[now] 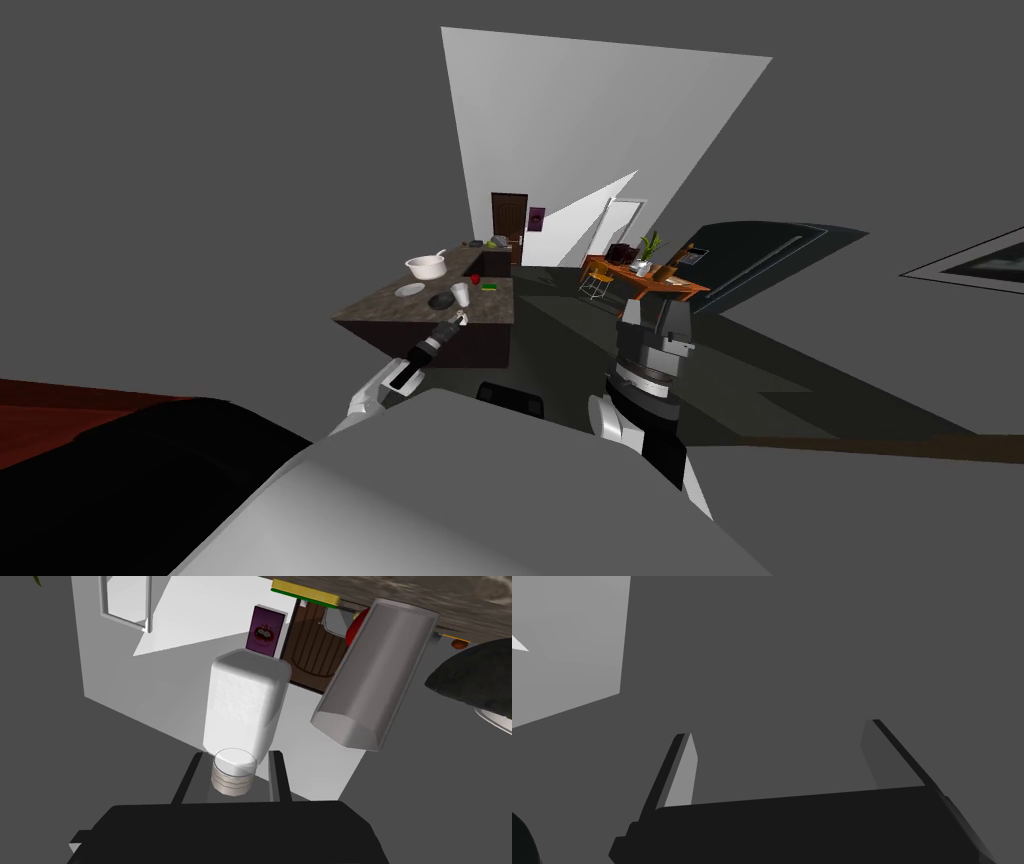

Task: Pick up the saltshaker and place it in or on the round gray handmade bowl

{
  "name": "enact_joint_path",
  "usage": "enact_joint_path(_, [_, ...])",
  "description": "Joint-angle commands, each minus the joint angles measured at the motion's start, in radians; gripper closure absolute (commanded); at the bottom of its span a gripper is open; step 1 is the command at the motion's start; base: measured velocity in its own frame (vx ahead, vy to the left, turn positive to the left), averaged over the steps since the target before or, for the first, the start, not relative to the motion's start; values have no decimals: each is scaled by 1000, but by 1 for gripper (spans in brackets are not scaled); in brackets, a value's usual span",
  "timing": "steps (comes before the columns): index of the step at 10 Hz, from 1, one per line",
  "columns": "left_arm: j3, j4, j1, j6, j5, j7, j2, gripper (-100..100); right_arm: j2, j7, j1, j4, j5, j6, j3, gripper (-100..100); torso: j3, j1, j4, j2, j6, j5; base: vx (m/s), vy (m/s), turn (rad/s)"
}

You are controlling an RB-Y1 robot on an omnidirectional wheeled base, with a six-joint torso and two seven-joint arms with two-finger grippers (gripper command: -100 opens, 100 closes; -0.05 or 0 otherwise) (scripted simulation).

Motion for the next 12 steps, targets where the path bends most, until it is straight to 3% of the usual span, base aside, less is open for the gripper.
enact_joint_path(1, [3,-32,5,22,5,30,32,100,0,0,0,0,0,0,0,0,0,0,0,0,0,0,-117,191,-20])
enact_joint_path(4, [7,-45,-8,73,34,86,91,100,0,0,0,0,0,0,0,0,-4,2,-1,-8,0,0,-6,186,-14])
enact_joint_path(10, [14,-42,-50,174,93,168,201,100,0,0,1,0,0,0,0,0,-15,0,-6,-25,1,2,153,167,-29])
enact_joint_path(11, [15,-41,-56,187,100,177,215,100,0,0,1,0,0,0,0,0,-15,0,-6,-25,1,2,162,169,-33])
enact_joint_path(12, [15,-45,-50,177,94,169,204,100,0,0,1,0,0,0,0,0,-15,1,-6,-25,1,2,74,84,-16])
